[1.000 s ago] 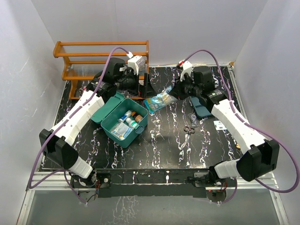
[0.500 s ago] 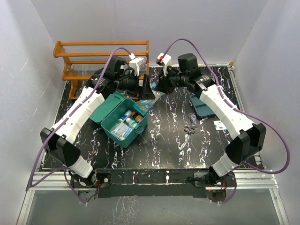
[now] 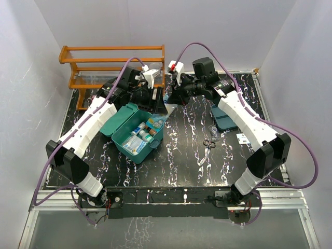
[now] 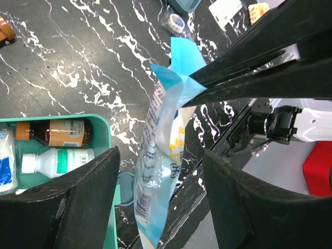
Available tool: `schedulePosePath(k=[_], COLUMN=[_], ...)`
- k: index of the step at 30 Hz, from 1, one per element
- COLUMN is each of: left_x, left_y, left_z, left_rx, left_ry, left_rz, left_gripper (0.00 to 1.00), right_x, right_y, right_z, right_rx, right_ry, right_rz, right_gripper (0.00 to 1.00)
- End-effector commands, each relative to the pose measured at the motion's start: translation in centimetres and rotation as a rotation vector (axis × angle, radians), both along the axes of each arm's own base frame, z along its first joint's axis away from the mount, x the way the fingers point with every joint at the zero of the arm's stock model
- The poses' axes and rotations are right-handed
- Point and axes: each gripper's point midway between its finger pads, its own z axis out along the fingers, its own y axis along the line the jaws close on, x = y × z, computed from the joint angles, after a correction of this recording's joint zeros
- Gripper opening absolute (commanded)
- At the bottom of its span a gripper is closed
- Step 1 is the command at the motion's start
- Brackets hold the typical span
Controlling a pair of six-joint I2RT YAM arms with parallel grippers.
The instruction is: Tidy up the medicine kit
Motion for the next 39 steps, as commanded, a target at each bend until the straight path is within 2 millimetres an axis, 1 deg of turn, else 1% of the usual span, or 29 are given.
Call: schedulePosePath(k=[1,6,9,11,12,13,14,16,18,19,20,24,26,28,31,35,39], left_x=[-0.9,-1.3,-1.5,-1.5,-1.5,-1.3,-1.6,-1.6,-1.7,-1.9,-2.0,-2.2,-1.8,-1.5,-1.0,-1.1,-1.7], left_y=[0.5,1.3,1.8,2.3,2.6,2.9,3.5,4.6,5.8,6.6,7.3,10.2,11.1,11.2,10.6,9.6,9.2], left_z=[0.0,-0.2,0.1,0.3,0.5,0.1,0.5,0.2,-0.1,-0.1,-0.6,-1.1,-1.0,-0.5,0.9,2.8,4.0], left_rx=[-0.01,0.0,-0.007,-0.011,-0.014,-0.008,-0.014,-0.019,-0.017,-0.016,-0.005,0.005,-0.038,-0.118,-0.255,-0.41,-0.494], left_ry=[0.009,-0.01,-0.039,-0.063,-0.077,-0.076,-0.093,-0.076,-0.046,-0.031,-0.009,0.023,0.032,0.044,0.045,0.034,0.014], left_rz=[0.009,0.032,0.063,0.094,0.116,0.142,0.171,0.255,0.344,0.39,0.432,0.591,0.646,0.68,0.702,0.667,0.633], left_gripper=[0.58,0.32,0.21,0.18,0.16,0.15,0.14,0.14,0.13,0.13,0.13,0.13,0.13,0.13,0.13,0.13,0.13], right_x=[-0.1,0.0,0.6,1.3,1.5,1.7,1.9,2.2,2.4,2.3,2.3,1.9,1.1,0.2,-0.9,-2.0,-2.8], right_y=[1.4,2.3,2.4,2.4,2.2,2.2,2.1,1.9,2.0,2.2,2.5,4.1,5.6,7.1,8.7,10.0,11.3], right_z=[3.1,3.3,2.9,2.5,2.5,2.8,3.0,3.5,4.2,4.1,3.8,2.3,2.2,2.3,2.2,1.8,1.3], right_rx=[0.086,0.137,0.155,0.171,0.186,0.209,0.238,0.31,0.396,0.426,0.451,0.527,0.566,0.595,0.617,0.635,0.633], right_ry=[-0.054,0.002,0.048,0.074,0.083,0.086,0.093,0.11,0.134,0.169,0.21,0.421,0.511,0.572,0.619,0.65,0.69], right_rz=[0.065,0.063,0.004,-0.06,-0.096,-0.127,-0.159,-0.231,-0.275,-0.287,-0.295,-0.288,-0.209,-0.156,-0.113,-0.064,-0.022], right_gripper=[0.0,0.01,0.19,0.42,0.5,0.56,0.61,0.68,0.69,0.69,0.69,0.68,0.67,0.68,0.7,0.7,0.68])
